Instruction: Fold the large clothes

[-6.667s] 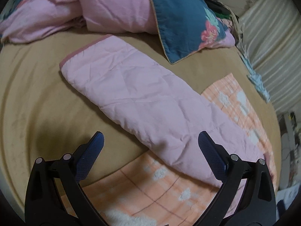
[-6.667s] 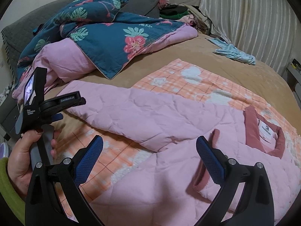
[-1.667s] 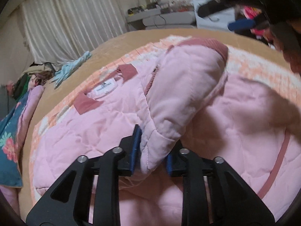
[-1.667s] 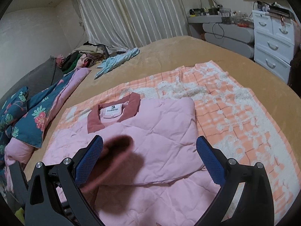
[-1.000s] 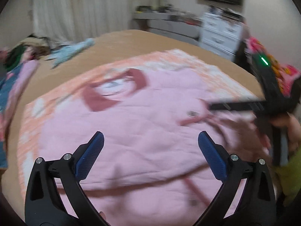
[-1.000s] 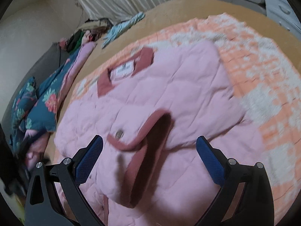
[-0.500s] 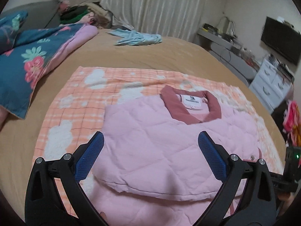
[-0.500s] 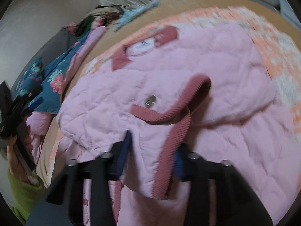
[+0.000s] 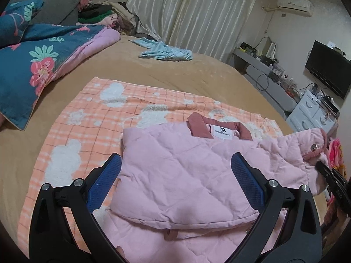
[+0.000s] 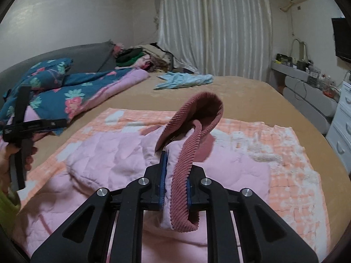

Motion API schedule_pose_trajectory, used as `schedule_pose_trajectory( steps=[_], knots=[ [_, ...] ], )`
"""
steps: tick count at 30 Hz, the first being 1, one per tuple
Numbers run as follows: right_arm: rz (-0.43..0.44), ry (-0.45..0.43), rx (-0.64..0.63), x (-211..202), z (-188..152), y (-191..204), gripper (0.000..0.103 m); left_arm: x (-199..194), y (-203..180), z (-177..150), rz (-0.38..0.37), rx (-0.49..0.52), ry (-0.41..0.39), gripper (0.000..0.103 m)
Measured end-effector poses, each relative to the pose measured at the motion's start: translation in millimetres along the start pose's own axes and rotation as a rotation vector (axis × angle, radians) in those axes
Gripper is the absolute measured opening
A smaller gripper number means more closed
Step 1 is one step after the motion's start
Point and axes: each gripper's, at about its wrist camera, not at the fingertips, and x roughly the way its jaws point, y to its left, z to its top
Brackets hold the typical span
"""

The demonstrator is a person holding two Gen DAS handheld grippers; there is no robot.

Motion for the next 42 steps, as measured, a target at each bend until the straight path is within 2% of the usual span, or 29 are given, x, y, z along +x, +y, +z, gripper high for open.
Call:
schedule_pose_trajectory(
  steps=[4,10,19,29,34,38,42],
  knots=[
    [-0.041,0.037,0.033,19.4,-9.7,-19.7,0.011,13.5,-2.1,-6.1,0.003,0.008,0.021,0.094],
    [-0.085,0.068,0.035,36.9,-22.2,-25.9,0.01,35.6,-16.7,-20.9,0.009,0.052,0.08,0.094],
    [-0.116,0.094,0.069,49.1,-30.4,-41.4,0.01,55.2,-39.1,-40.0,0.002,0.127,0.14,0.094],
    [-0.112,0.17,0.119,65.3,-41.4,-50.7,0.013,73.7,-48.0,-55.6,0.013,0.166,0.205,0.094],
    [-0.14,0.19,0.135,65.0,-43.9,-53.7,0.041,81.3,-51.8,-63.7,0.035,0.186,0.23,0.094],
    [-0.161,0.175,0.142,58.9,-40.0,-54.8,0.045,86.0,-49.3,-67.0,0.043,0.182,0.247,0.094],
    [-0.126,0.151,0.078,53.2,-33.8,-33.9,0.051,94.1,-45.0,-72.9,0.052,0.173,0.277,0.094]
  ],
)
